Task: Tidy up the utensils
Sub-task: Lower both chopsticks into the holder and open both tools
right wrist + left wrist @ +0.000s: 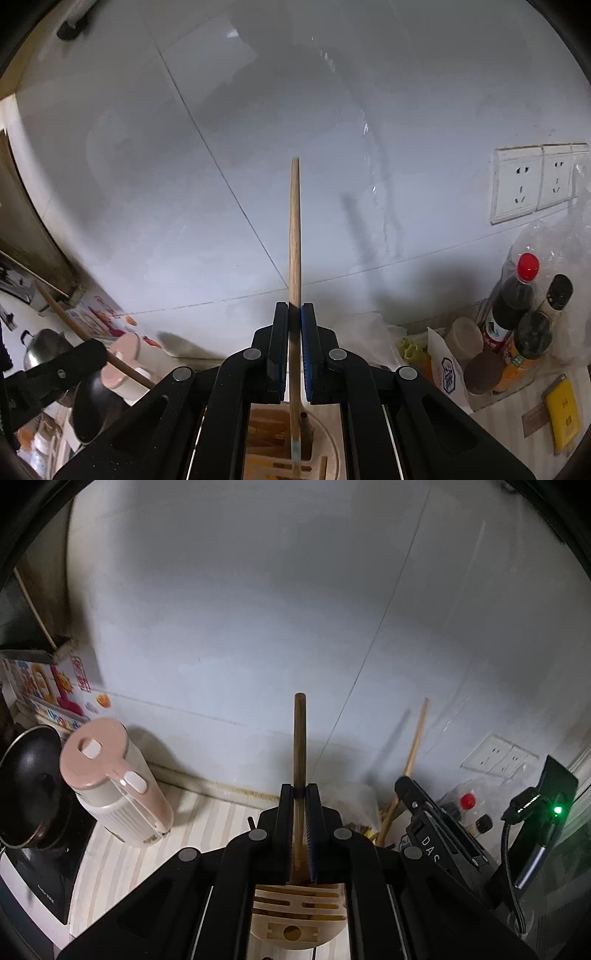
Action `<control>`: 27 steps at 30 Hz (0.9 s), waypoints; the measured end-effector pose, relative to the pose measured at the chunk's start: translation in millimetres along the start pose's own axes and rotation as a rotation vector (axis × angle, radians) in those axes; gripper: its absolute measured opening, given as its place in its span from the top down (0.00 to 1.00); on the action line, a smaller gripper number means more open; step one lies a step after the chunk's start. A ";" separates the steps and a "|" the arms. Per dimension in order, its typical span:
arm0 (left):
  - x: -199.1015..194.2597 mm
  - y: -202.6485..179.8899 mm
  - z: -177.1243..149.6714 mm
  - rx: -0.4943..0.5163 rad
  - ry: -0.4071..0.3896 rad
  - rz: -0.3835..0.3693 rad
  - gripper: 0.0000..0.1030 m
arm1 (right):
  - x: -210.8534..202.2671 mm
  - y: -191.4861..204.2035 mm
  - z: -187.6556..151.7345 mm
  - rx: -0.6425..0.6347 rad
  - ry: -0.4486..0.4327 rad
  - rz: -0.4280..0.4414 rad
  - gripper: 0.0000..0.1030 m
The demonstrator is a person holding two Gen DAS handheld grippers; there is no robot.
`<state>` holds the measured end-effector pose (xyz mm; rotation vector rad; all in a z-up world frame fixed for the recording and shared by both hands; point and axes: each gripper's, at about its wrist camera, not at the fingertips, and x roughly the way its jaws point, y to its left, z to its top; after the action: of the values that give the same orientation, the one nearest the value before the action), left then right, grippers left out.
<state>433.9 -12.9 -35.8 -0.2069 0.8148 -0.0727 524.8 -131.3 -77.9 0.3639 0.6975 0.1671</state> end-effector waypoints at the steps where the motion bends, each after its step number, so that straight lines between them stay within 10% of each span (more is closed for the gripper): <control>1: 4.4 1.0 -1.0 0.001 0.011 0.001 0.96 | 3.7 1.1 -2.3 -0.007 0.000 0.003 0.94; 12: 19.1 18.6 -3.9 -0.038 0.056 0.010 0.96 | -16.5 11.4 -24.0 -0.029 -0.230 0.071 0.94; 27: 38.2 33.6 -6.5 -0.040 0.100 0.038 0.96 | 11.6 24.4 -61.2 -0.122 -0.319 0.026 0.94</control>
<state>454.8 13.4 -74.5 -0.2266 0.9197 -0.0307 492.9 -89.1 -118.8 0.2747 0.3664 0.1703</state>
